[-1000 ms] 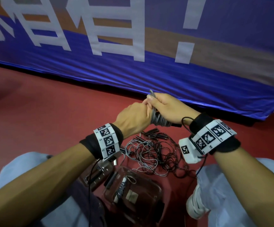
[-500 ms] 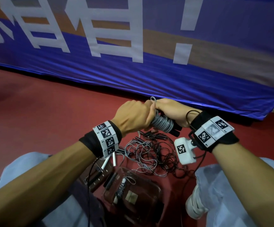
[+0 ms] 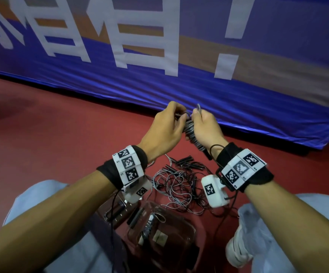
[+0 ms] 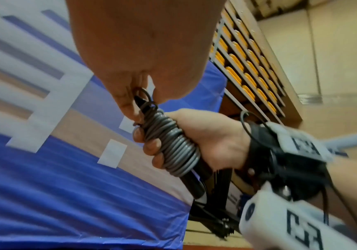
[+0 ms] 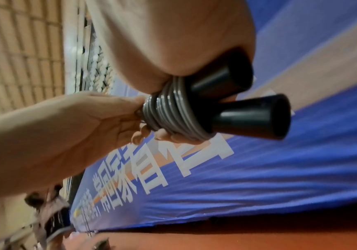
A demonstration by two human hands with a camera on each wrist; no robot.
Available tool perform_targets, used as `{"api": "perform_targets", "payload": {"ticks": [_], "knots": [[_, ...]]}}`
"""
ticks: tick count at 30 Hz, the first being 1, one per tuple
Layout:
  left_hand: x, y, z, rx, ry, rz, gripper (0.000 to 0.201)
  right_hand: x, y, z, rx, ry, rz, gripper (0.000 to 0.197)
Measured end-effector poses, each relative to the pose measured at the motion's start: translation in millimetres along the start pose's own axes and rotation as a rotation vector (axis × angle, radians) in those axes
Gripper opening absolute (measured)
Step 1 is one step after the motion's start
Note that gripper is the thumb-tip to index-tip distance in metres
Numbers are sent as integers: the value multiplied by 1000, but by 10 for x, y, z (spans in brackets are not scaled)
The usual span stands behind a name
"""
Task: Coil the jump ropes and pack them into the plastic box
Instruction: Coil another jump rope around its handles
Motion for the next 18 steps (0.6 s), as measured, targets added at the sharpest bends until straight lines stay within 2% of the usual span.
{"api": "perform_targets", "payload": {"ticks": [3, 7, 12, 15, 18], "knots": [[-23, 50, -124, -47, -49, -54, 21, 27, 16, 55, -59, -11, -7, 27], [-134, 128, -182, -46, -174, -123, 14, 53, -11, 26, -150, -16, -32, 24], [-151, 133, -259, -220, -346, -189, 25, 93, -78, -25, -230, -75, -53, 20], [-104, 115, -278, -298, -311, -277, 27, 115, -137, -44, -274, -109, -49, 16], [-62, 88, -285, -295, -218, -299, 26, 144, -200, -67, -337, -207, -43, 14]]}}
Point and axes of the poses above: each hand's wrist, its own y-axis towards the middle knuckle, its own x-axis out of the palm, z = x × y, the point moved 5 cm from there along y, towards the middle knuckle, and after that the axes turned 2 degrees about x, right-handed, at the moved point
